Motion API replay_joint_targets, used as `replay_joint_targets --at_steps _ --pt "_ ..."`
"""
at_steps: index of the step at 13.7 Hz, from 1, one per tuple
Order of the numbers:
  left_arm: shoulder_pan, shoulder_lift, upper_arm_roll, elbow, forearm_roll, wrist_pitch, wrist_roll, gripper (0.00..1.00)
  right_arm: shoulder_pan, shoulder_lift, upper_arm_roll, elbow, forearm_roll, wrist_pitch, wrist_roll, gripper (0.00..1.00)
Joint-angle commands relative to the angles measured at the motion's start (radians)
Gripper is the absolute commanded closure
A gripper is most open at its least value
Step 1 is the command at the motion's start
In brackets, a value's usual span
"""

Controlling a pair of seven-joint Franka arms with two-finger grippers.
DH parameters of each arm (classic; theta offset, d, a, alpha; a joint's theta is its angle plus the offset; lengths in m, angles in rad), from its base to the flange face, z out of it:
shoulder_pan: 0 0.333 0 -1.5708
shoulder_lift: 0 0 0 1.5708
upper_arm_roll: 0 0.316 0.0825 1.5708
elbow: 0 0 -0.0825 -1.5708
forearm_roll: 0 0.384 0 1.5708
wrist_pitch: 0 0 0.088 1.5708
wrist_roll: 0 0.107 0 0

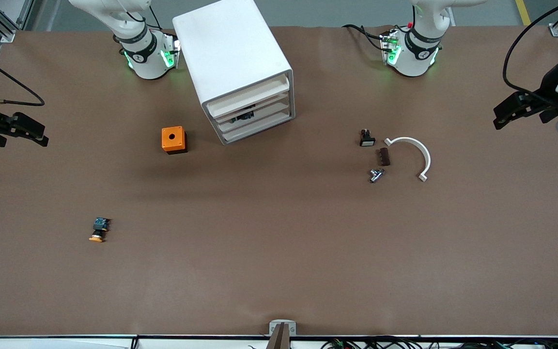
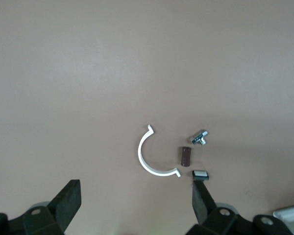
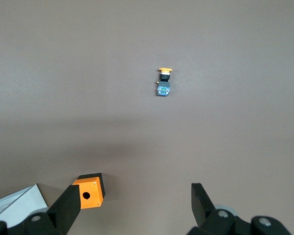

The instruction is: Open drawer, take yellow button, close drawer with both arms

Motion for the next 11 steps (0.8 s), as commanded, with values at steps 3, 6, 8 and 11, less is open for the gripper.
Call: replay_joint_targets --at_steps 3,6,8,11 --pt "-0.024 -0.168 0.024 -0.175 -0.029 0.000 0.085 0.00 0.017 -0.024 -0.003 -0.014 -0.012 -0.003 0.015 0.00" --pt "-0.027 -0.188 0.014 -0.191 -0.027 -0.012 0.082 0.00 0.019 -0.023 -0.011 -0.013 -0.012 -0.001 0.015 0.00" --pt "-0.027 -0.188 0.003 -0.191 -0.029 -0.020 0.082 0.00 0.019 -0.023 -0.012 -0.014 -0.012 -0.001 0.015 0.00" --pt "-0.030 -0.185 0.003 -0.189 -0.029 -0.021 0.075 0.00 0.016 -0.023 -0.012 -0.014 -0.012 0.002 0.015 0.00"
